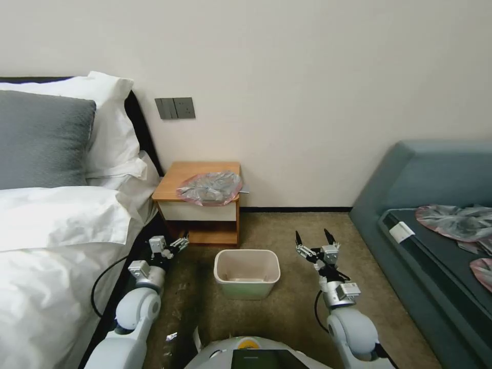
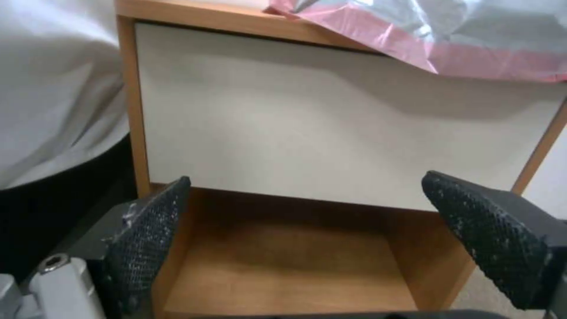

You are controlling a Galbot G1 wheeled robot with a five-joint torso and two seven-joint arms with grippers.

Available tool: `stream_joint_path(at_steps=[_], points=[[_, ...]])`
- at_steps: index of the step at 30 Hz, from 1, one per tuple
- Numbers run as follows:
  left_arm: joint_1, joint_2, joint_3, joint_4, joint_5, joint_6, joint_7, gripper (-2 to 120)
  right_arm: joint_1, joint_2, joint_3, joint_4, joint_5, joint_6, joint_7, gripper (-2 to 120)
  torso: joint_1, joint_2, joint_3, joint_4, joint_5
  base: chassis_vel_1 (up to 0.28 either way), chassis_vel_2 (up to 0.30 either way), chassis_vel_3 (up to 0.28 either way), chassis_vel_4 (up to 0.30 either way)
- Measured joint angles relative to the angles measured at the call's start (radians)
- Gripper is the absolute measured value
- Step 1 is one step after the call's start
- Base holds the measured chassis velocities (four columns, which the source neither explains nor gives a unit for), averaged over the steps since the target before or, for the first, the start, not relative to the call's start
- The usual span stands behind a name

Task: Pick up the garbage bag from the table and place it over the trash can.

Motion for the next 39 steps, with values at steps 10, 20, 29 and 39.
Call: stream_joint_path(at_steps=[10, 20, 29, 39], points=[[0.016, -0.018, -0.01, -0.002, 0.107, -0.076, 0.012, 100, 0.225, -0.174, -0.109, -0.167, -0.214, 0.088, 0.022, 100, 0.0, 0.0, 0.0, 0.0004, 0.0002, 0.0, 0.0, 0.0, 0.0], [-0.035, -0.056, 0.022, 0.099, 0.124, -0.088, -0.006, 100, 0.607, -0.214, -0.312, -0.481, -0.639, 0.185, 0.008, 100, 0.0, 0.0, 0.0, 0.0004, 0.0002, 0.0, 0.0, 0.0, 0.0], [-0.054, -0.074, 0.051, 0.163, 0.129, -0.096, -0.023, 100, 0.801, -0.175, -0.376, -0.675, -0.809, 0.277, -0.011, 100, 0.0, 0.0, 0.0, 0.0002, 0.0001, 0.0, 0.0, 0.0, 0.0], [-0.055, -0.096, 0.064, 0.194, 0.17, -0.094, -0.048, 99, 0.952, -0.14, -0.473, -0.785, -0.787, 0.272, 0.009, 100, 0.0, 0.0, 0.0, 0.0004, -0.0005, 0.0, 0.0, 0.0, 0.0]])
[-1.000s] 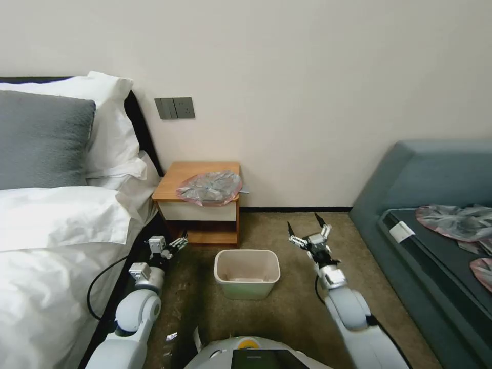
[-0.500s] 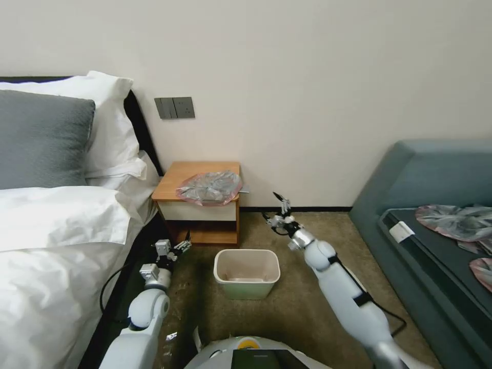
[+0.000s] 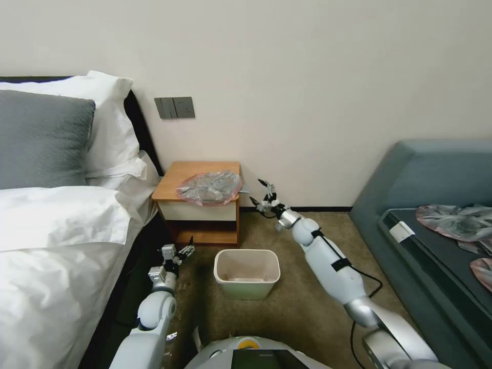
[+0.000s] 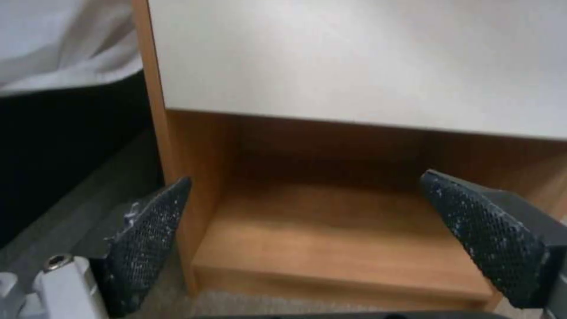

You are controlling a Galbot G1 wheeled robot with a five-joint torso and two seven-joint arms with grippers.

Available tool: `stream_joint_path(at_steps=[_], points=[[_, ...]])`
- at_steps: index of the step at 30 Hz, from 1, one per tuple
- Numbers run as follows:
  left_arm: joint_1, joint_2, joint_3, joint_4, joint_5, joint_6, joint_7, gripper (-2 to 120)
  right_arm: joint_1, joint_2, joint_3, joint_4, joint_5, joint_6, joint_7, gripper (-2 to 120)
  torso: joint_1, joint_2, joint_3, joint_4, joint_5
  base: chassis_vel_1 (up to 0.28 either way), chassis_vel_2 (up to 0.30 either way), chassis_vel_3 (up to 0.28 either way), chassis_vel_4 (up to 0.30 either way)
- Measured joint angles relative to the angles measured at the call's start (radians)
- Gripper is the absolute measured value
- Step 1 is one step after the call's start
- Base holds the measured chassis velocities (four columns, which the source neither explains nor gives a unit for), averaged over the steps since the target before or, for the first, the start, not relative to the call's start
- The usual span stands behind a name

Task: Pick up the garbage bag from the table and place it over the trash can.

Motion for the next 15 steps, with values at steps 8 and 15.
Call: stream_joint_path(at_steps=[8, 15], points=[[0.006, -0.004, -0.007, -0.007, 0.01, 0.004, -0.009, 99, 0.043, 0.032, -0.048, -0.031, 0.001, -0.002, -0.011, 90, 0.0, 0.0, 0.0, 0.0, 0.0003, 0.0, 0.0, 0.0, 0.0], [0.009, -0.011, -0.009, -0.007, 0.013, 0.003, -0.013, 99, 0.041, 0.027, -0.062, -0.018, 0.012, -0.006, -0.033, 62, 0.0, 0.0, 0.0, 0.0, 0.0005, 0.0, 0.0, 0.0, 0.0]])
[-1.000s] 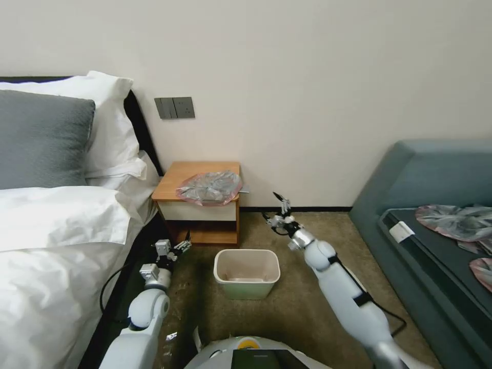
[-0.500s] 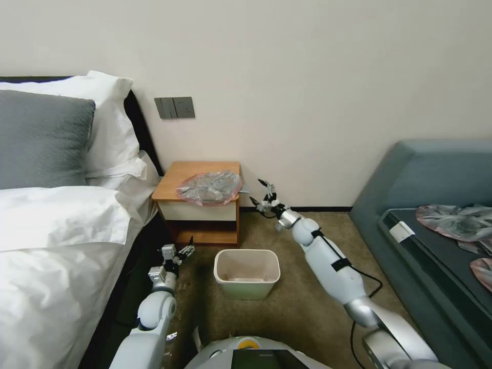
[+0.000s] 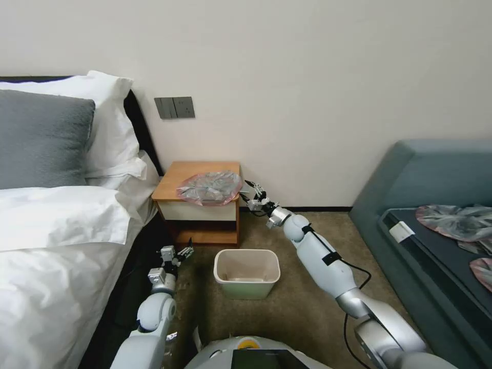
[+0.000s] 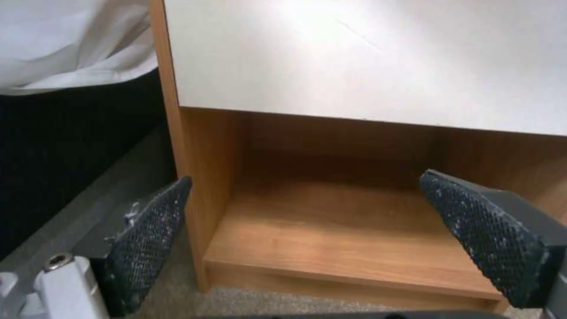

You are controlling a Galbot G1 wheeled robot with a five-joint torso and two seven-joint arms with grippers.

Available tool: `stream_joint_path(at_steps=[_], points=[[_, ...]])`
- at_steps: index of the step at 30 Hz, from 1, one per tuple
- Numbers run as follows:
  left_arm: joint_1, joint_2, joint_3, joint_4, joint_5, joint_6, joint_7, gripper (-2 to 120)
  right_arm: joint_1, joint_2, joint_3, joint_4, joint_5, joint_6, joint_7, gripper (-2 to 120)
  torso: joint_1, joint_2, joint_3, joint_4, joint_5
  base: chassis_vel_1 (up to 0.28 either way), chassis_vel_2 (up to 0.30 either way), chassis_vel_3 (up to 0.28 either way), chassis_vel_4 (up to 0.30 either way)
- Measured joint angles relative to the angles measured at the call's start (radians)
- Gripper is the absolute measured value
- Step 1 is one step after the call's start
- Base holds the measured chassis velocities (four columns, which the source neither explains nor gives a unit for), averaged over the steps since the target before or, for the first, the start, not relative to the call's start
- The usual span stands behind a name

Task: Pick up the garbage bag from the table and place it over the trash can.

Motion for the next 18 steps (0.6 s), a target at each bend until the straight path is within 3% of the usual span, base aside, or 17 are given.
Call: stream_joint_path(at_steps=[3, 10, 18], points=[[0.001, -0.001, 0.0, -0.002, 0.001, 0.0, -0.001, 99, -0.003, 0.001, 0.0, 0.003, 0.0, -0.001, -0.002, 55, 0.0, 0.0, 0.0, 0.0, 0.0, 0.0, 0.0, 0.0, 0.0], [0.004, -0.003, -0.002, -0.011, 0.004, -0.002, -0.004, 99, -0.014, -0.002, -0.001, 0.02, 0.002, -0.004, -0.015, 24, 0.0, 0.0, 0.0, 0.0, 0.0, 0.0, 0.0, 0.0, 0.0], [0.006, 0.0, -0.006, -0.015, 0.005, -0.003, -0.007, 99, -0.016, -0.004, 0.004, 0.023, 0.008, -0.003, -0.021, 0, 0.0, 0.0, 0.0, 0.0001, 0.0001, 0.0, 0.0, 0.0, 0.0]])
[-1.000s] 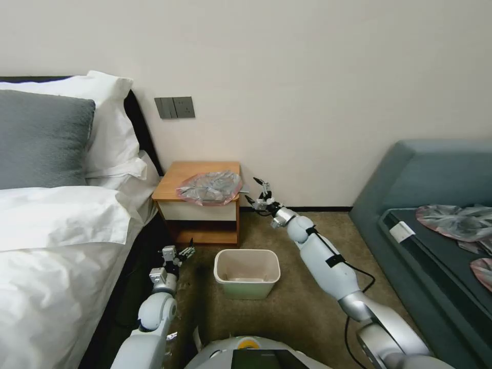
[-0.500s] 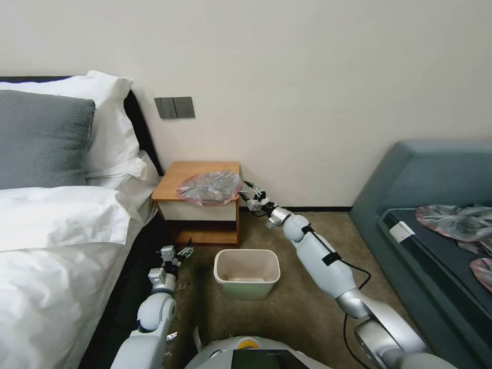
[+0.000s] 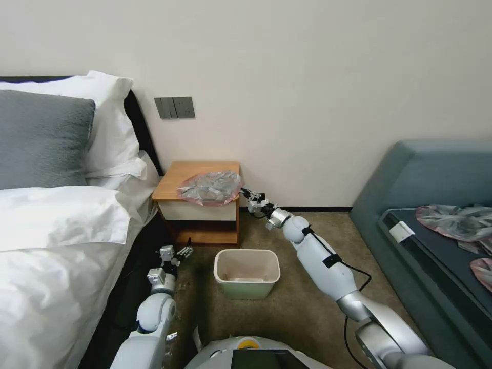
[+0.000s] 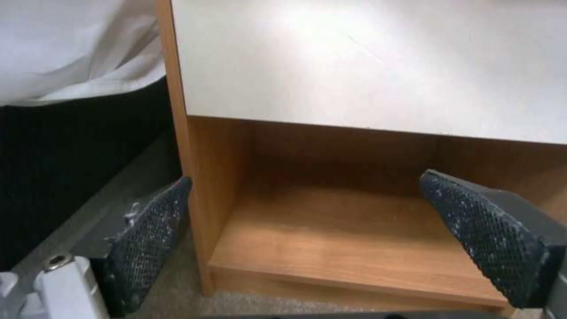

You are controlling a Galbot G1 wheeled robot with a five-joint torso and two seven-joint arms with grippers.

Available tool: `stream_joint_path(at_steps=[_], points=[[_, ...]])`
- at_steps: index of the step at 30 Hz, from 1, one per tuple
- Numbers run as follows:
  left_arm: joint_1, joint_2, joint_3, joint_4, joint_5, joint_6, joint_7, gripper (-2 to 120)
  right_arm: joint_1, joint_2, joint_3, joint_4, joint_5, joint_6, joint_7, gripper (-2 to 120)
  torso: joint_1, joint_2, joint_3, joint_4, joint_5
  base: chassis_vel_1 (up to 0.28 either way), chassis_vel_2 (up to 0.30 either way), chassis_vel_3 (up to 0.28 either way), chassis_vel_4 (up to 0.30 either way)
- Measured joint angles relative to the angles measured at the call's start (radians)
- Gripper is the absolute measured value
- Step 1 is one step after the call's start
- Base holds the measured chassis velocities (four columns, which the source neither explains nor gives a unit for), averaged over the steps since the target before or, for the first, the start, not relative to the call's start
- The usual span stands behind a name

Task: Pick up the garbage bag from the table and place it over the trash can.

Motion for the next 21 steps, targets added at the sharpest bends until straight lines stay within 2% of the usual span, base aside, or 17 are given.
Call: stream_joint_path(at_steps=[12, 21], points=[[-0.005, 0.001, 0.001, 0.001, 0.0, 0.0, -0.002, 99, -0.015, -0.002, 0.012, 0.024, 0.012, -0.004, -0.002, 0, 0.0, 0.0, 0.0, 0.0001, 0.0, 0.0, 0.0, 0.0, 0.0], [-0.009, -0.001, 0.005, 0.02, 0.002, 0.0, -0.005, 99, -0.121, -0.051, 0.041, 0.162, 0.067, -0.027, -0.005, 0, 0.0, 0.0, 0.0, 0.0001, 0.0, 0.0, 0.0, 0.0, 0.0]])
